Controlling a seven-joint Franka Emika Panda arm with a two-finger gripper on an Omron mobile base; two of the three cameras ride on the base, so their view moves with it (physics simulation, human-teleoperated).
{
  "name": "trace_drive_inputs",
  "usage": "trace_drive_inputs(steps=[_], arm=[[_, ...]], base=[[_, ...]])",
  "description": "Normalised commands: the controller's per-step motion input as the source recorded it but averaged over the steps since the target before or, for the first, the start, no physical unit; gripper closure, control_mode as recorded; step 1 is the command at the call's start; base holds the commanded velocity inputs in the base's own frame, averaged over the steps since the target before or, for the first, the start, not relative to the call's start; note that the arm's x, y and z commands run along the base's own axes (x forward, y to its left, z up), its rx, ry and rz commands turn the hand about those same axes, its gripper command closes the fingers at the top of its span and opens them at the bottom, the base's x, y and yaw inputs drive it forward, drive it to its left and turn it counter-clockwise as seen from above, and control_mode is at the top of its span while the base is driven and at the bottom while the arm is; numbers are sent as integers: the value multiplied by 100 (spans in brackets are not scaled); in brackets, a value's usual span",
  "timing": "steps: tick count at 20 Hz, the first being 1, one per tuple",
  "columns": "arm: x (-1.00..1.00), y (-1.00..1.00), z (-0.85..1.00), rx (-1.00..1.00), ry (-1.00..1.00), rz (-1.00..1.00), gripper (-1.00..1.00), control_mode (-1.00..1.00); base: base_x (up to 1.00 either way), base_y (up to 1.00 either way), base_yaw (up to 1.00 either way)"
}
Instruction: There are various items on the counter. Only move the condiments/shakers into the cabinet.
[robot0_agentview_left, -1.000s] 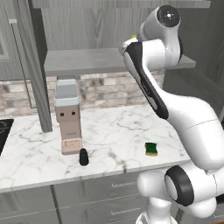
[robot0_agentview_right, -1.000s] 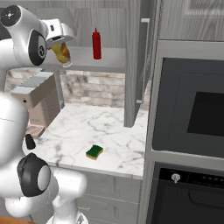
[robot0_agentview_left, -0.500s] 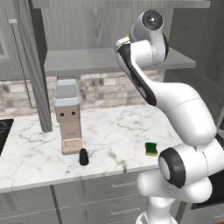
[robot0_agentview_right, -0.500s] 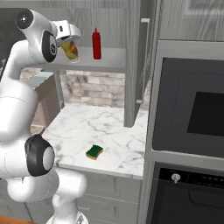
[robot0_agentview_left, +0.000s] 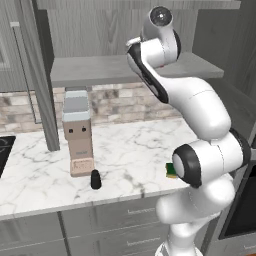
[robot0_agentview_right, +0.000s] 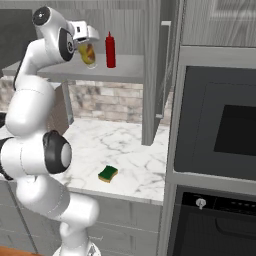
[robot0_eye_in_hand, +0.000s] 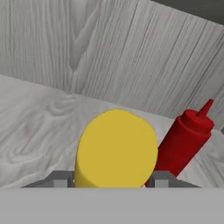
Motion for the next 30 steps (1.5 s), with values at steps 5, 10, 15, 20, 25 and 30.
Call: trace_drive_inputs(steps=[5, 10, 15, 20, 25, 30], arm=[[34, -6, -1, 5, 13, 0, 100, -100], [7, 0, -24, 0, 6, 0, 100, -100], [0, 0, -11, 0, 1, 0, 100, -100], [0, 0, -3, -2, -1, 0, -100, -100], [0, 0, -9, -5, -5, 0, -100, -100], [1, 0, -9, -5, -6, 0, -100, -100]], base=[[0, 0, 0], [0, 0, 0], [0, 0, 0], [0, 0, 0], [0, 0, 0], [0, 0, 0]])
